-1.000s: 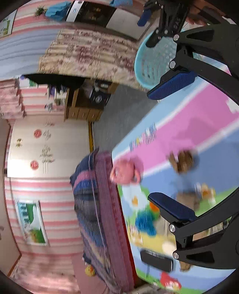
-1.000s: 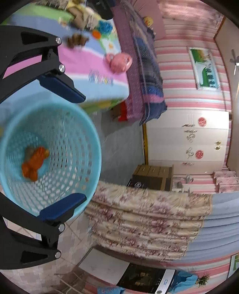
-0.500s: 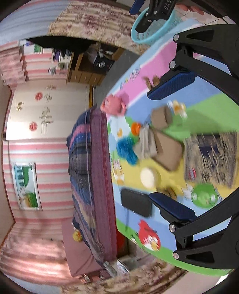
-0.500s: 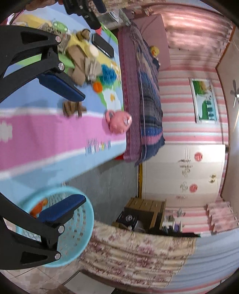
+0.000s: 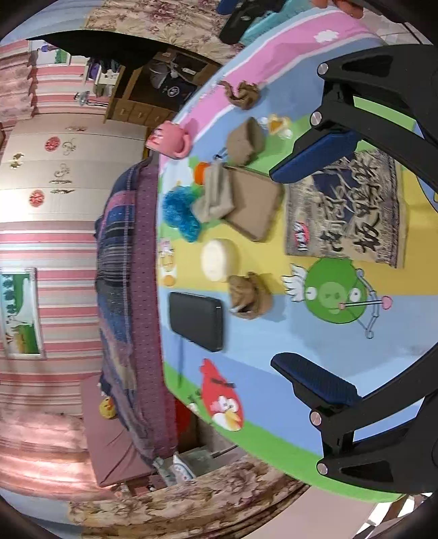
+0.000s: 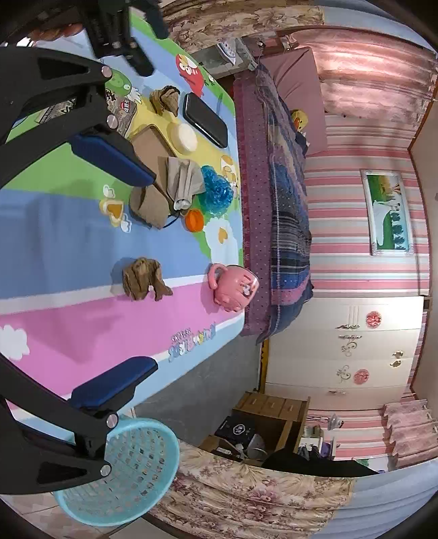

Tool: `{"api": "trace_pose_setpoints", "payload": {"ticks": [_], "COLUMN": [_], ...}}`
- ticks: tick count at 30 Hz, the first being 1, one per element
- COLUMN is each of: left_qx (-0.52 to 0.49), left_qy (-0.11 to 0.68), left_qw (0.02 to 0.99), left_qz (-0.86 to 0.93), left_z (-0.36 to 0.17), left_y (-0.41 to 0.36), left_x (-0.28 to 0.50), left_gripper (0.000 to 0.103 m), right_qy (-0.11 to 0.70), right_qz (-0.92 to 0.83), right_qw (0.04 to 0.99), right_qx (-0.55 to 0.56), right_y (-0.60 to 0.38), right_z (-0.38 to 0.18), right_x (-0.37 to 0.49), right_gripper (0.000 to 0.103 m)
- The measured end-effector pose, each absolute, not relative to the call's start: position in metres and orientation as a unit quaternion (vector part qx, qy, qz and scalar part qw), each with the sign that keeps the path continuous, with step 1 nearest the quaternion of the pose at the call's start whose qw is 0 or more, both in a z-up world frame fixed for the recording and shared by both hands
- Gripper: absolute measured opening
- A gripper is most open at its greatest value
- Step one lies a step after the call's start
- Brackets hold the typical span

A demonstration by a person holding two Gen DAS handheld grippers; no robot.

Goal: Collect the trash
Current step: 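Move both tools back over the table, then grasp the black-and-white printed snack wrapper with the left gripper and lift it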

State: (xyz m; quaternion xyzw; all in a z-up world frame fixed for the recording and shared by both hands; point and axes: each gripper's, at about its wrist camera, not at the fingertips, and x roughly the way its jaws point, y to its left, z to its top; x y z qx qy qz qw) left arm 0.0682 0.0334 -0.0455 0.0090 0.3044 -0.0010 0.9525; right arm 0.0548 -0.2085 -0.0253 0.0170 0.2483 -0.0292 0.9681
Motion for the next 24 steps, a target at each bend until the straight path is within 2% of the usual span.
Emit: {"api": "trace_pose_setpoints", "payload": {"ticks": [10, 14, 15, 16, 18, 19, 21, 22, 24], "left_qx": [0.018, 0.014, 0.017, 0.022, 0.024, 0.023, 0.022, 0.020, 0.010], "left_qy": [0.377, 0.420, 0.422, 0.421, 0.419, 0.418, 0.415, 0.416, 0.416], "left_qw": [0.926, 0.906, 0.905, 0.906, 0.906, 0.906, 0.907, 0.906, 0.906], "left_qz": [-0.020, -0.049, -0.048, -0.051, -0.063, -0.067, -0.070, -0.074, -0.077], "left_z": [-0.086, -0.101, -0.102, -0.102, -0.100, -0.099, -0.098, -0.098, -0.097], "left_y": [0.026, 0.018, 0.017, 0.014, 0.010, 0.009, 0.008, 0.008, 0.012], "left_x": [0.082, 0.094, 0.095, 0.096, 0.096, 0.096, 0.097, 0.098, 0.099], "left_gripper": [0.095, 0.073, 0.073, 0.068, 0.054, 0.043, 0.033, 0.022, 0.015], "right_qy": [0.286, 0.278, 0.280, 0.282, 0.287, 0.289, 0.291, 0.292, 0.293], "right_qz": [-0.053, -0.066, -0.067, -0.066, -0.063, -0.061, -0.058, -0.057, -0.055], "right_qw": [0.956, 0.958, 0.958, 0.957, 0.955, 0.955, 0.954, 0.954, 0.954], "right_qx": [0.022, 0.017, 0.019, 0.022, 0.031, 0.036, 0.037, 0.035, 0.033], "right_y": [-0.216, -0.222, -0.224, -0.225, -0.227, -0.229, -0.229, -0.229, -0.229], "right_z": [-0.047, -0.046, -0.047, -0.048, -0.049, -0.050, -0.051, -0.051, -0.052], "right_x": [0.068, 0.065, 0.065, 0.066, 0.069, 0.070, 0.071, 0.071, 0.071], "right_gripper": [0.099, 0.099, 0.099, 0.099, 0.099, 0.099, 0.099, 0.099, 0.099]}}
